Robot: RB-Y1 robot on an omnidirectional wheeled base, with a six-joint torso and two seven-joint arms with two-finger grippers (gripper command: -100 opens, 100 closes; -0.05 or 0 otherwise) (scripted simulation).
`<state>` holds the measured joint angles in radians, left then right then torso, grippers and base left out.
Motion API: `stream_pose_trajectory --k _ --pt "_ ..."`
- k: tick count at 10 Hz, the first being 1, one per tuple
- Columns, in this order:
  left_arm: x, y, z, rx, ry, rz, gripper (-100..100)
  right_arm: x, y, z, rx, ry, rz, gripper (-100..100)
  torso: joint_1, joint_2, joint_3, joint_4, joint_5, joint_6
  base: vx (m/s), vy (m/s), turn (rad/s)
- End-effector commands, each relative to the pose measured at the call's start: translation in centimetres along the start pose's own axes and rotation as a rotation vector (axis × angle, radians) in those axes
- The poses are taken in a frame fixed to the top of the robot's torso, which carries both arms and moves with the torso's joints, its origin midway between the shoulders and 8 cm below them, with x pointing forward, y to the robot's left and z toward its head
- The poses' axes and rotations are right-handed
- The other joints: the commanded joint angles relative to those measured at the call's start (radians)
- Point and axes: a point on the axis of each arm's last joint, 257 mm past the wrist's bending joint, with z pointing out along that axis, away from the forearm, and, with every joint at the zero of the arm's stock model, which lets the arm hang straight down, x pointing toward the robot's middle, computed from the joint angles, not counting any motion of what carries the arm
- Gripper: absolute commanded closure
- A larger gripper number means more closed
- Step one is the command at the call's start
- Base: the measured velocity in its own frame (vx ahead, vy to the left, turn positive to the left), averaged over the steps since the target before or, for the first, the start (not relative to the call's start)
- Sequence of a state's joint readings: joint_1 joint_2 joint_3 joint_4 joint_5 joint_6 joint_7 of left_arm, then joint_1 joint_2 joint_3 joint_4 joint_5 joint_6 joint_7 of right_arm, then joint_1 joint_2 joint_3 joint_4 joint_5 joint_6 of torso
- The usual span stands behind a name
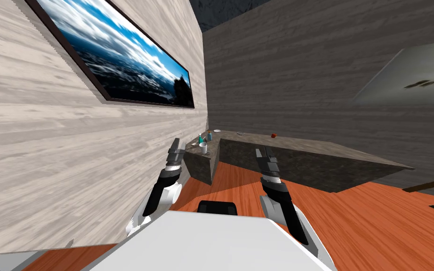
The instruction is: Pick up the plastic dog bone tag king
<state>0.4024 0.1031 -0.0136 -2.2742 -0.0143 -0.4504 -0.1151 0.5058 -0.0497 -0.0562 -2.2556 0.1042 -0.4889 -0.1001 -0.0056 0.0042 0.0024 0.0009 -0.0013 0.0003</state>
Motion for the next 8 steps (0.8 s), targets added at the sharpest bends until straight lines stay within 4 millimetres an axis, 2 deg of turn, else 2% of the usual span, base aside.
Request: stream_pose_trajectory --k 1,5,8 --pt "0.3 1.4 0.7 -0.032 0.026 0.031 -100 0.0 0.0 0.0 0.0 0.0 0.0 0 0.0 0.0 0.0 0.0 0.0 0.0 -0.072 -0.098 -0.055" --pt "0.8 3.8 2.6 -0.085 0.059 0.097 -100 0.0 0.0 0.0 0.0 0.0 0.0 0 0.001 -0.002 -0.001 0.0 0.0 0.0 -0.057 -0.088 -0.059" --pt "0.8 5.5 3.2 -0.136 0.069 0.123 -100 0.0 0.0 0.0 0.0 0.0 0.0 0 0.0 0.0 0.0 0.0 0.0 0.0 -0.05 -0.075 -0.037"
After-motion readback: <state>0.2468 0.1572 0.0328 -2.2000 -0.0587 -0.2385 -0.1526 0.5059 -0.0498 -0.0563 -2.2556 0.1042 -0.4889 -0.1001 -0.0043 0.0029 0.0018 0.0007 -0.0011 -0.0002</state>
